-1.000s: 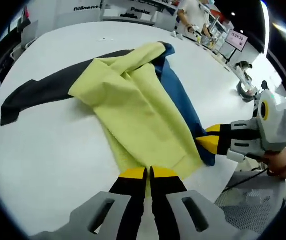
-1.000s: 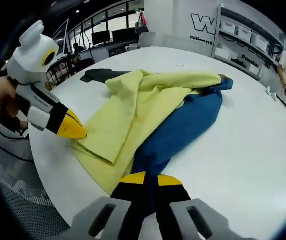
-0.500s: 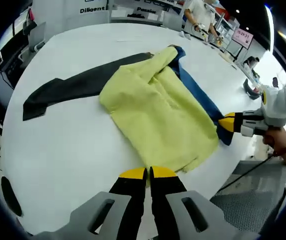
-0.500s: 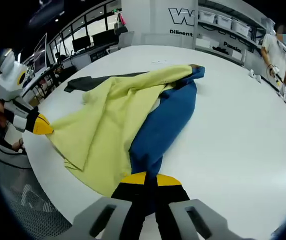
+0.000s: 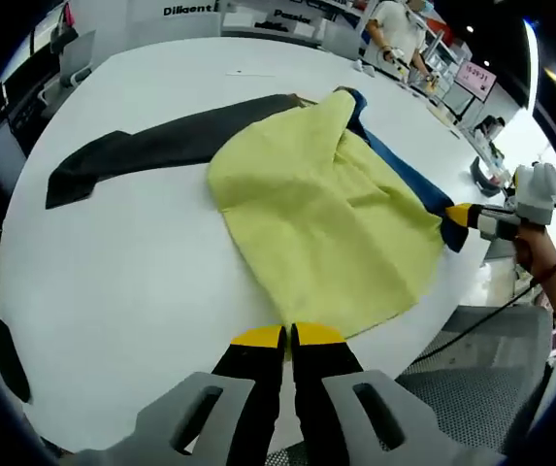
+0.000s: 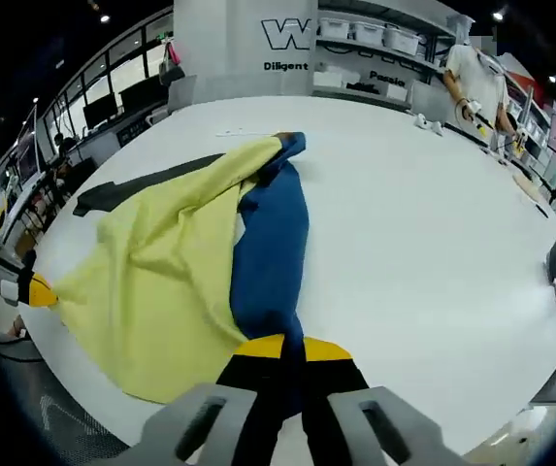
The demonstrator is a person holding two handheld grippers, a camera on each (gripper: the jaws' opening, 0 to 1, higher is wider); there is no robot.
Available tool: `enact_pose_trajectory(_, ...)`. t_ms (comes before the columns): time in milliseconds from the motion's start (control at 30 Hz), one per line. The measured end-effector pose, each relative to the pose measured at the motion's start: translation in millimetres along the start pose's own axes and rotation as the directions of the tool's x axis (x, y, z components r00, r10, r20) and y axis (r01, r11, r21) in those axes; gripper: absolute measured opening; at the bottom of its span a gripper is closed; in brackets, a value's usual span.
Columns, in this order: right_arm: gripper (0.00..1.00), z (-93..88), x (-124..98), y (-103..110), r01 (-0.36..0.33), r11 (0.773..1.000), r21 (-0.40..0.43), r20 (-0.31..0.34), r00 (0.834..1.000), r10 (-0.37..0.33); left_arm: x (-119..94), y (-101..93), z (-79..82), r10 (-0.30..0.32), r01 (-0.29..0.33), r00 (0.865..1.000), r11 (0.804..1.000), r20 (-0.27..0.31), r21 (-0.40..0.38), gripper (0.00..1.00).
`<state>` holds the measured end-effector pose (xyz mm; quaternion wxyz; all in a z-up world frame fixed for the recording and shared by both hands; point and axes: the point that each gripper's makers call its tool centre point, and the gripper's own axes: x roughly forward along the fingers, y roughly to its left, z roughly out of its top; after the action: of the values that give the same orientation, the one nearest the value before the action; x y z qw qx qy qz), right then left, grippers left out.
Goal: Fold the garment on the visible template until the final outline fits inside the template.
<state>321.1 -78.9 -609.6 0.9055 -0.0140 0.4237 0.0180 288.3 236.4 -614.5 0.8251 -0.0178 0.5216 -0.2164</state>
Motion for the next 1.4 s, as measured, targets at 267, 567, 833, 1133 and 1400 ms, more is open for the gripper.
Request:
enact_pose_trajectory(267, 0.0, -18.0, -9, -27, 0.058, 0.995, 0.076, -0.063, 0.997, -0.053, 3, -14.5, -15.3, -0.039, 0.04, 0.998, 0.999, -0.047, 0.017, 0.02)
enact_pose_trajectory(567, 0.0, -30.0, -15, -37, 0.116, 0.992, 0.043, -0.106, 0.988, -0.111, 5, -28.5, -32.8, -0.051, 0.059, 0.992, 0.996, -0.113, 0.071, 0.02)
enact_pose_trajectory(833, 0.0, -45.3, -19, -41, 0.116, 0.99, 0.077, -0.148, 0.983, -0.104, 2, -32.3, -38.6, -0.043, 0.056, 0.99, 0.993, -0.134, 0.1, 0.02)
enact_pose_trajectory(1133, 0.0, -60.6, -24, -33, 0.033, 0.998, 0.05, -0.223, 0.975, -0.021, 0, -22.7, -42.3, -0.006, 0.019, 0.99, 0.995, -0.138, 0.095, 0.02)
enact_pose_trajectory(1400, 0.0, -77.0, -30, -24, -0.02, 1.0, 0.007, -0.273, 0.962, 0.021, -3, -15.1, -47.1, 0.018, -0.006, 0.99, 0.996, -0.138, 0.085, 0.02)
